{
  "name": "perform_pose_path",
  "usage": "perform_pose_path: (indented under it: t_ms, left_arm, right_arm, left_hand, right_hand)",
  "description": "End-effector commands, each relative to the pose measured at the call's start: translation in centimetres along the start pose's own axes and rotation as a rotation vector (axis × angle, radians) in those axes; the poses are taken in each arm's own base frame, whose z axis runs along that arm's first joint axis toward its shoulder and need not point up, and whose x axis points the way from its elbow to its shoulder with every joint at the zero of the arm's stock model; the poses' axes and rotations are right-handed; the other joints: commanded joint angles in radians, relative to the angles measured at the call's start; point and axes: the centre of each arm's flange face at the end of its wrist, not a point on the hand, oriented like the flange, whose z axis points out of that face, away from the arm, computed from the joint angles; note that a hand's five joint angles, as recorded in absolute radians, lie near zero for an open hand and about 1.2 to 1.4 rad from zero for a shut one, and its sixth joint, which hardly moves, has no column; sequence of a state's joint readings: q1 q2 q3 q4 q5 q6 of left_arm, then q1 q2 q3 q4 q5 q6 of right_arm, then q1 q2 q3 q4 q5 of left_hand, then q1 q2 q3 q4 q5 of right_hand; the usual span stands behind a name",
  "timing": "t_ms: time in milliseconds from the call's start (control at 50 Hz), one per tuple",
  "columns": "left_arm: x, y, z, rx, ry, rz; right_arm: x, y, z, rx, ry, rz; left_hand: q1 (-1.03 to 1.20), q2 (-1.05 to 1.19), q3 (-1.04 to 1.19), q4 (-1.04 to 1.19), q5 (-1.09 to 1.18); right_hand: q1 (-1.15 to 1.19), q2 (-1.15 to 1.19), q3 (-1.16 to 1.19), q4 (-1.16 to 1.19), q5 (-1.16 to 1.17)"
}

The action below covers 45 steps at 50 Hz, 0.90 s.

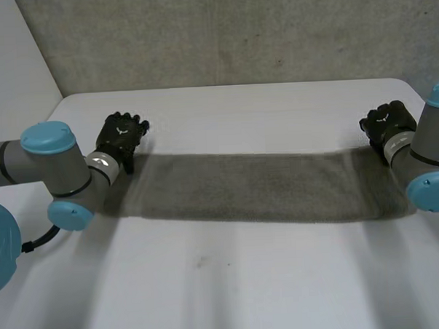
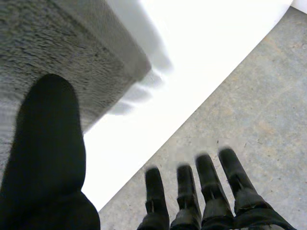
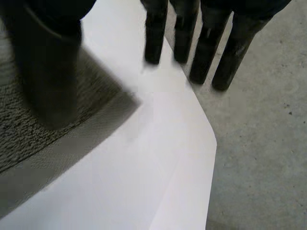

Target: Fold the towel.

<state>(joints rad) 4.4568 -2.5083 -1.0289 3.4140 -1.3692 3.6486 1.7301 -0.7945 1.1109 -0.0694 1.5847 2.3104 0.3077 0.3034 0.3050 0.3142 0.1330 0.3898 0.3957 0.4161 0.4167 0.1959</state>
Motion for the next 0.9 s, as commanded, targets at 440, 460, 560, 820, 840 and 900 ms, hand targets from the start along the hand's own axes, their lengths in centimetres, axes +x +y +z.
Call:
perform_pose_path:
  t_ms: [440, 460, 560, 820, 840, 900]
  left_arm:
    - [-0.8, -6.8, -13.6, 0.049, -0.022, -0.259]
    - [-0.4, -6.4, -14.1, 0.045, -0.019, -0.284]
    - [0.1, -5.9, -15.1, 0.046, -0.016, -0.325]
    - [0.1, -5.4, -15.1, 0.079, -0.038, -0.323]
    - [0.1, -5.3, -15.2, 0.082, -0.039, -0.321]
    - [0.2, -5.2, -15.2, 0.089, -0.041, -0.317]
  right_arm:
    - [1.6, -0.2, -13.0, -0.062, -0.148, 0.231]
    - [1.6, -0.2, -13.0, -0.062, -0.148, 0.231]
    - [1.0, 1.5, -13.0, -0.094, -0.172, 0.252]
    - [-1.1, 6.0, -9.1, -0.101, -0.201, 0.274]
    - [-1.1, 6.0, -9.1, -0.101, -0.201, 0.274]
    - [-0.9, 6.4, -8.3, -0.097, -0.188, 0.275]
  left_hand:
    - [-0.091, -0.087, -0.089, -0.098, -0.091]
    - [-0.091, -0.087, -0.089, -0.098, -0.091]
    - [-0.091, -0.087, -0.089, -0.098, -0.091]
    - [-0.091, -0.087, -0.089, -0.098, -0.091]
    - [-0.091, -0.087, -0.089, -0.098, -0.091]
    - [-0.091, -0.087, -0.089, -0.098, -0.091]
  right_hand:
    - [-0.197, -0.203, -0.223, -0.224, -0.177]
    - [-0.196, -0.202, -0.222, -0.223, -0.177]
    - [-0.093, -0.099, -0.120, -0.120, -0.074]
    - [0.428, 0.422, 0.401, 0.401, 0.447]
    - [0.429, 0.423, 0.403, 0.402, 0.448]
    - [0.590, 0.584, 0.564, 0.563, 0.609]
